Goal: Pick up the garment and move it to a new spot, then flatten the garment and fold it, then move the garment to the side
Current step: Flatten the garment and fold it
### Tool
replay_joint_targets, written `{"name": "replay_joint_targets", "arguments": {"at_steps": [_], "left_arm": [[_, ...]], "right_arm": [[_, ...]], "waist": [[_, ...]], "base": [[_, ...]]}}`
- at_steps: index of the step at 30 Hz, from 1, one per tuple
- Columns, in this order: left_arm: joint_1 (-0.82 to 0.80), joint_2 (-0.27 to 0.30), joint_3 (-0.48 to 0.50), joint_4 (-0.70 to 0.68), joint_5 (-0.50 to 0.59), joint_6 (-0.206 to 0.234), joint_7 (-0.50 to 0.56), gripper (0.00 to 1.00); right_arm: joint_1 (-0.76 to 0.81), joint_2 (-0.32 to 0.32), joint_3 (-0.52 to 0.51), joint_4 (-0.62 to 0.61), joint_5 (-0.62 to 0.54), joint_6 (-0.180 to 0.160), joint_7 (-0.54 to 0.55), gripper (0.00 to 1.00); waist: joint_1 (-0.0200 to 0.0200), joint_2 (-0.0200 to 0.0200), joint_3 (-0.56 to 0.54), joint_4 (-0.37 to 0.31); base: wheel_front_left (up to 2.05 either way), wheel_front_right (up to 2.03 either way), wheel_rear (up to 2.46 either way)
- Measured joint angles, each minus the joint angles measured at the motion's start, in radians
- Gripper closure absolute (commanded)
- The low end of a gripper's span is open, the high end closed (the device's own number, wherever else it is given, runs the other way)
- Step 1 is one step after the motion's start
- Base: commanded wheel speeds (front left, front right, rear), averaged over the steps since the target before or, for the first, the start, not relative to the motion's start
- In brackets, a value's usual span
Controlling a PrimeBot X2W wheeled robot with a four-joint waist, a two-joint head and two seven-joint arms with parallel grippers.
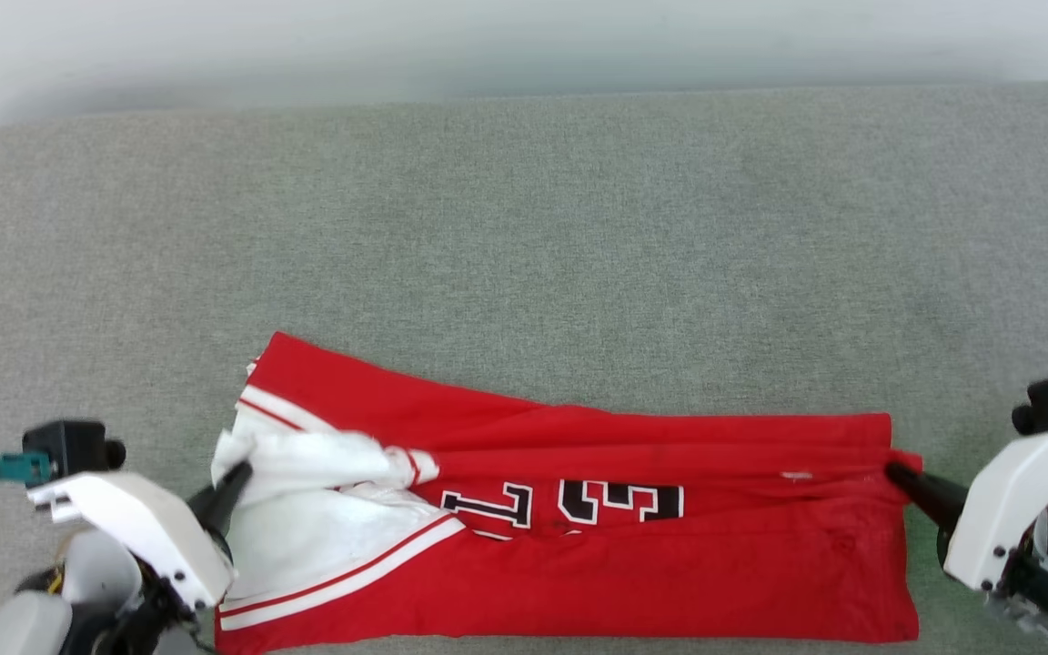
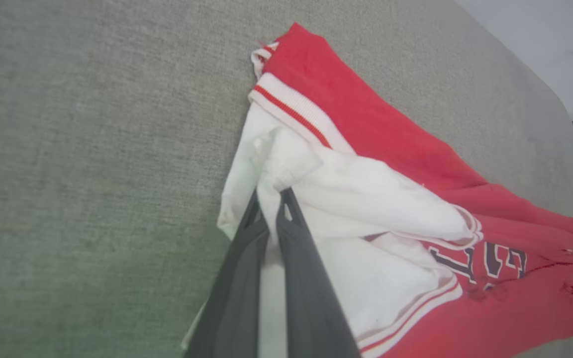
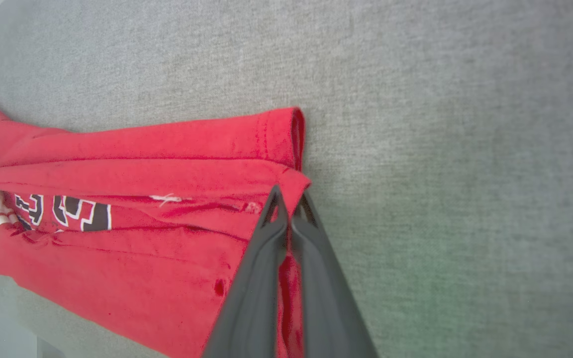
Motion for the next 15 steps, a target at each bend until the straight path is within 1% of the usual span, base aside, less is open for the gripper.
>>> {"name": "replay_joint_targets", "arguments": {"at_steps": [2,3,4,5,6,9,11,15], "left_arm": [[0.038,-0.007,0.001,0.005,-0.008,0.003,-0.006,1.00],[0.053,-0.012,-0.001,0.010,-0.012,0.003,-0.007,1.00],[0.066,-0.024,-0.003,0.017,-0.018,0.003,-0.009,1.00],[0.077,-0.035,-0.006,0.020,-0.030,0.003,-0.008,0.56],[0.085,-0.042,-0.014,0.025,-0.036,-0.001,-0.008,0.00],[0.098,-0.060,-0.027,0.036,-0.027,-0.011,-0.030,0.00],[0.098,-0.067,-0.042,0.038,-0.001,-0.015,-0.055,0.00],[0.098,-0.084,-0.065,0.022,0.052,-0.018,-0.108,0.00]], "right_arm": [[0.032,0.010,-0.007,-0.003,-0.004,0.000,-0.012,1.00],[0.044,0.015,-0.006,0.000,-0.006,0.000,-0.015,0.71],[0.059,0.021,-0.005,0.006,-0.006,0.000,-0.024,0.71],[0.074,0.026,-0.003,0.011,-0.006,0.000,-0.031,0.00],[0.088,0.030,0.001,0.014,-0.006,0.000,-0.043,0.00],[0.118,0.035,0.005,0.018,-0.011,0.001,-0.079,0.00],[0.144,0.038,0.006,0.011,-0.010,0.001,-0.095,0.00],[0.204,0.033,0.002,-0.048,-0.015,0.000,-0.120,0.00]], "waist": [[0.0000,0.0000,-0.005,0.001],[0.0000,0.0000,-0.008,0.001],[0.0000,0.0000,-0.012,0.000],[0.0000,0.0000,-0.017,-0.001],[-0.0001,0.0000,-0.021,-0.002],[-0.0001,0.0000,-0.037,-0.006],[-0.0001,0.0000,-0.052,-0.006],[-0.0001,-0.0001,-0.088,-0.002]], "base": [[0.00,0.00,0.00],[0.00,0.00,0.00],[0.00,0.00,0.00],[0.00,0.00,0.00],[0.00,0.00,0.00],[0.00,0.00,0.00],[0.00,0.00,0.00],[0.00,0.00,0.00]]}}
